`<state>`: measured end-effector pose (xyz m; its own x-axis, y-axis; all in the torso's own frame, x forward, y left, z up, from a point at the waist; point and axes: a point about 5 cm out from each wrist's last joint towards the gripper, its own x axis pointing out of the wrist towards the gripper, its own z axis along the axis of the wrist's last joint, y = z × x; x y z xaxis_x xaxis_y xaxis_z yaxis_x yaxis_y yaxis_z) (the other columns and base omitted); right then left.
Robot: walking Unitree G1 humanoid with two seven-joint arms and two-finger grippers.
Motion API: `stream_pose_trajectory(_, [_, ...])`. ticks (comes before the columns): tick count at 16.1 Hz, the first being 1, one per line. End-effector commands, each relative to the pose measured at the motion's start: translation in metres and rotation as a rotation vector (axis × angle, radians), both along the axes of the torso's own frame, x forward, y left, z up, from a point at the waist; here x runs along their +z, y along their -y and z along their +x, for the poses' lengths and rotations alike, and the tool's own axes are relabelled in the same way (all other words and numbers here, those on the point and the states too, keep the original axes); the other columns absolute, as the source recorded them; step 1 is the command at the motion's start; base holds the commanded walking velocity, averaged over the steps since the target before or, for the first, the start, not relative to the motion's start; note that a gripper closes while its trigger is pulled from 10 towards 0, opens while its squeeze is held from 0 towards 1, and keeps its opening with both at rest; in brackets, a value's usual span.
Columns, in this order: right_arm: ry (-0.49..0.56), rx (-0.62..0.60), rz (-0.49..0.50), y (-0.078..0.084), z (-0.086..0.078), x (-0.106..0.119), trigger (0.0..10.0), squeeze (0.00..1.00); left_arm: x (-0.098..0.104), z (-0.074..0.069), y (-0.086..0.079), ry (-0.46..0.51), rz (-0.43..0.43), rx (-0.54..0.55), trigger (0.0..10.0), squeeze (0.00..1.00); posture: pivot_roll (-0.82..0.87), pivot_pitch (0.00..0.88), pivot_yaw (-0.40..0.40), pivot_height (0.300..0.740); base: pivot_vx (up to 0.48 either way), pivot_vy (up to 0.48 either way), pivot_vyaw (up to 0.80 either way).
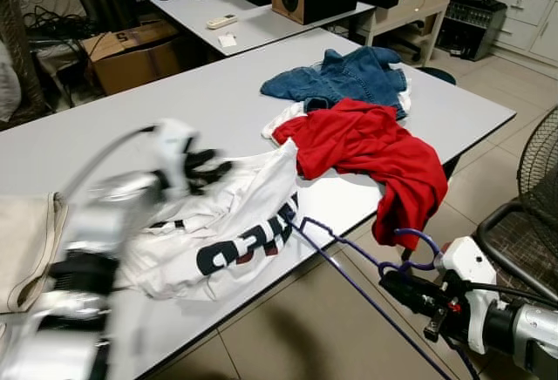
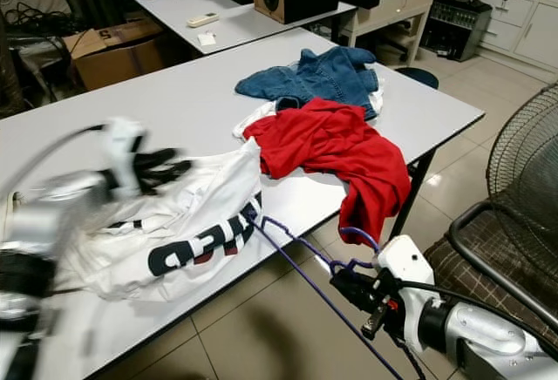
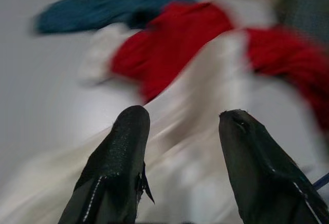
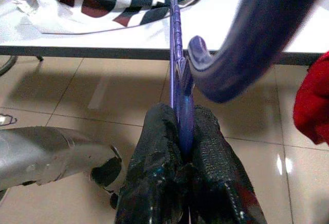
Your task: Hang hanger
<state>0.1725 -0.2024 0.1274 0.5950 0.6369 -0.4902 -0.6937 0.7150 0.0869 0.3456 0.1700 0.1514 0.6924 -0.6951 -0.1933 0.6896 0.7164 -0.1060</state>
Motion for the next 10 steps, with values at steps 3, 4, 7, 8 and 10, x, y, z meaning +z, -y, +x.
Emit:
stream_pose_trajectory(3, [-0.015,-0.013,-0.011,-0.001,-0.002,-0.001,10.0,0.0,0.013,0.015,0.028,0.064,-0.041,-0.016,10.0,0.0,-0.06,0.0,0.117,0.74,0.0,0.0,0.0])
stream_pose_trajectory(4, [-0.013,-0.009,-0.008,-0.003,-0.002,-0.001,10.0,0.0,0.012,0.02,0.035,0.095,-0.001,0.0,10.0,0.0,-0.06,0.0,0.117,0.74,0.0,0.0,0.0])
stream_pose_trajectory(7, [-0.005,0.003,-0.005,-0.005,-0.001,0.0,10.0,0.0,0.006,0.029,0.039,0.137,0.106,0.05,10.0,0.0,-0.07,0.0,0.12,0.74,0.0,0.0,0.0])
stream_pose_trajectory(8, [-0.004,0.003,-0.005,-0.005,-0.001,0.0,10.0,0.0,0.005,0.03,0.041,0.123,0.081,0.05,10.0,0.0,-0.07,0.0,0.121,0.74,0.0,0.0,0.0])
stream_pose_trajectory(10, [0.002,0.005,-0.008,-0.006,0.001,0.001,10.0,0.0,-0.006,0.031,0.052,0.095,0.09,0.028,10.0,0.0,-0.07,0.0,0.119,0.74,0.0,0.0,0.0])
